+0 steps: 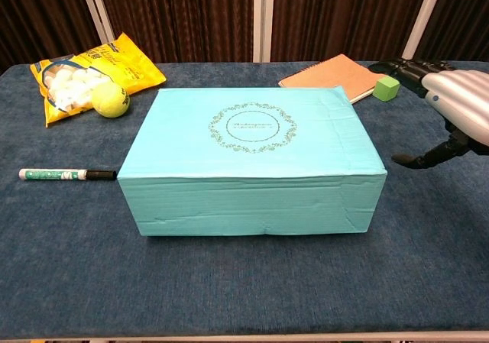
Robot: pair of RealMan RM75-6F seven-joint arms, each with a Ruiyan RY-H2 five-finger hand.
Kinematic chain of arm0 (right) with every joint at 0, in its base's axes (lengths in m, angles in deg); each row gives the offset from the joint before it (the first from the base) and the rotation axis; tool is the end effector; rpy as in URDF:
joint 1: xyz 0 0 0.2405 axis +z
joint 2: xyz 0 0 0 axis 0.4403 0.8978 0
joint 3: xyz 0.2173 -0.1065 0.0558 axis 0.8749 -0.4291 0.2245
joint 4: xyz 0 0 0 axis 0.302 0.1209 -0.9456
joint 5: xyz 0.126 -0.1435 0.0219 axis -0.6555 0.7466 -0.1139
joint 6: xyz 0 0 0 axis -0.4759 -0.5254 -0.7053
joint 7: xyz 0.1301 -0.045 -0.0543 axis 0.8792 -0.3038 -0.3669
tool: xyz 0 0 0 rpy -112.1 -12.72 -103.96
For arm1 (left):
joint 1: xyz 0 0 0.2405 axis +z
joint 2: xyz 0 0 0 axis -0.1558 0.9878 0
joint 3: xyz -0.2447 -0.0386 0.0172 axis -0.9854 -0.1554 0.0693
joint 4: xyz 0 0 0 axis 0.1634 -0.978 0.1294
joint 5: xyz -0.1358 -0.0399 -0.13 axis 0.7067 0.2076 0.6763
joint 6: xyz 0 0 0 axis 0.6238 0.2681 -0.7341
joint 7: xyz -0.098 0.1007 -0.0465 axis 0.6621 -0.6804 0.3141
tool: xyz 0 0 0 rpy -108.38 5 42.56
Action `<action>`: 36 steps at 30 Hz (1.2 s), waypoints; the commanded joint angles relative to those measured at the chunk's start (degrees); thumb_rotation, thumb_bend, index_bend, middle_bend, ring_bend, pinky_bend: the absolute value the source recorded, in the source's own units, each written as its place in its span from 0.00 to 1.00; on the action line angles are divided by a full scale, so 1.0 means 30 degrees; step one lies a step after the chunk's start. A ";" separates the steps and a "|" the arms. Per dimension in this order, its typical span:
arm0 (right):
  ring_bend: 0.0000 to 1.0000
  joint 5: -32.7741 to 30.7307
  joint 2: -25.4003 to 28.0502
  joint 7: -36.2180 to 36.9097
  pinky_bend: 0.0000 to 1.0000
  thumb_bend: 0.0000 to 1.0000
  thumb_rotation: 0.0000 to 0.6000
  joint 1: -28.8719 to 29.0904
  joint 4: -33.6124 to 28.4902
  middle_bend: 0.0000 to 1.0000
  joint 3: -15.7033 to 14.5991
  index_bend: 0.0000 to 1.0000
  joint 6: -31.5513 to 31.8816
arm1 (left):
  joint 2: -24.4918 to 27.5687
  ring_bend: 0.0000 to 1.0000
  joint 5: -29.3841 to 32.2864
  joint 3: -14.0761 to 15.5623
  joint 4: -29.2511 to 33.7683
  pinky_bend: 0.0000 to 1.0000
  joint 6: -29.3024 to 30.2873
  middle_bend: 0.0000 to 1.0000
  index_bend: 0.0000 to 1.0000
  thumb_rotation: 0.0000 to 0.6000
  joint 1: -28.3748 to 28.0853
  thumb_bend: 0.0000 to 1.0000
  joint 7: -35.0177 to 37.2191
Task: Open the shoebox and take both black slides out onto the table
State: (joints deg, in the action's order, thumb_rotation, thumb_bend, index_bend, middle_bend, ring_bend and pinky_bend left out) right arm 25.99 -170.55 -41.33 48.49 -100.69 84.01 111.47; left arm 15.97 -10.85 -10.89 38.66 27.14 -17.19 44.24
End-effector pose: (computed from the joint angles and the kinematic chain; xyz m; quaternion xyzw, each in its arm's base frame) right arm -0.2030 -0.2685 0.0101 0.6991 -0.3205 0.4299 0.4730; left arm -0.2982 0.2038 0.1499 -0.6067 -0.3653 -0.4011 0.5811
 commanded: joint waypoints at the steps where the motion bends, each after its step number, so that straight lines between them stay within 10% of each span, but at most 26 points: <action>1: 0.00 0.0189 -0.0323 0.0081 0.00 0.10 1.00 0.0321 0.0127 0.01 -0.0106 0.00 -0.0132 | -0.0004 0.11 -0.0007 -0.0008 -0.0032 0.33 -0.0006 0.20 0.21 1.00 -0.0015 0.07 0.0003; 36: 0.00 0.0611 0.0504 -0.1537 0.00 0.10 1.00 0.0708 -0.0824 0.02 -0.1324 0.00 0.0171 | 0.0067 0.11 -0.0311 0.0049 0.0349 0.33 -0.0089 0.20 0.21 1.00 -0.0254 0.07 -0.0236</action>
State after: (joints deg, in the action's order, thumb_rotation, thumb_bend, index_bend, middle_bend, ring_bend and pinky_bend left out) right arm 28.66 -169.31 -45.09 50.37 -103.91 79.51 112.74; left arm 16.17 -11.78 -10.74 39.72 26.87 -17.96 43.53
